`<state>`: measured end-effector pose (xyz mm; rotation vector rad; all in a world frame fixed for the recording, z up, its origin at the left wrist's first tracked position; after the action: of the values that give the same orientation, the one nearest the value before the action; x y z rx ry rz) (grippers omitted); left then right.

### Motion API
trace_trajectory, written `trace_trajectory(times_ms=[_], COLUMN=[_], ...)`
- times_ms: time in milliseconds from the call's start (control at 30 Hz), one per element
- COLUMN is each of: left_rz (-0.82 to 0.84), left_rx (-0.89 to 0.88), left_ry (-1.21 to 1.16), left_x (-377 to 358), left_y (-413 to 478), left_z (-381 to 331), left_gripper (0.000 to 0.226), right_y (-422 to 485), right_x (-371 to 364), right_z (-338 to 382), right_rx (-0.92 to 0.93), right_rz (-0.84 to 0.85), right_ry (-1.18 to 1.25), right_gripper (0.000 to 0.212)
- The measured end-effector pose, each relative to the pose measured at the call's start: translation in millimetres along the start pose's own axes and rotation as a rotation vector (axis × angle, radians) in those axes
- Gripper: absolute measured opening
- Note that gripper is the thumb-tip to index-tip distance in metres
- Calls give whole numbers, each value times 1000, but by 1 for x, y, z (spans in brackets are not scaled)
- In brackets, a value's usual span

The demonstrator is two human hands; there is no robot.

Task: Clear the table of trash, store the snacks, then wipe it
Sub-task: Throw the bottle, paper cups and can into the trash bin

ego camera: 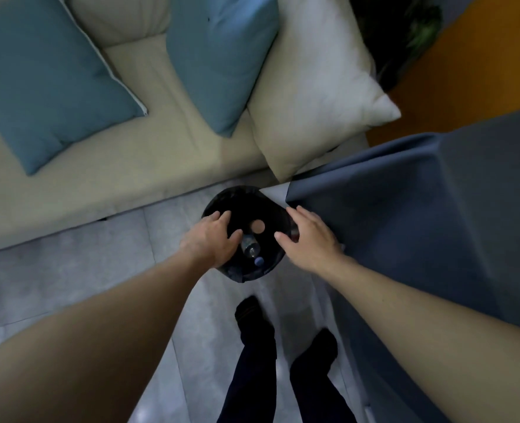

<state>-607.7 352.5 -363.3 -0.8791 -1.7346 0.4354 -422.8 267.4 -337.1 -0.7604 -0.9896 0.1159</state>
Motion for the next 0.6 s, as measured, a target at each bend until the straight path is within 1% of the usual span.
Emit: trace_trajectory(times_ms=[167, 400, 600], left_rz=[-71, -185, -276], left_rx=[-52, -89, -139], left_ry=[85, 123, 174], left_x=[48, 117, 173], left_y=[-42, -110, -169], left_z=[-35, -87, -148], left_gripper=[67, 67, 66], right_y=[-32, -93, -152], right_x=[49, 134, 208], right_z=[21, 49, 53], right_rx=[61, 130, 167], right_rz=[-28, -152, -265], right_ry=[-86, -114, -155], right_gripper=[71, 72, 71])
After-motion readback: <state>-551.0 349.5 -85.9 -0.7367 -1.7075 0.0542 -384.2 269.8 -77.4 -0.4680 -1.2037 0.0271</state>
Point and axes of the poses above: each hand's wrist, its own y-axis towards the middle knuckle, its own x-axis out of the back of the hand, z = x × y, the point moved 8 cm from there along y, towards the middle knuckle, and after that the axes turned 9 degrees about -y, right-handed, at the moved point
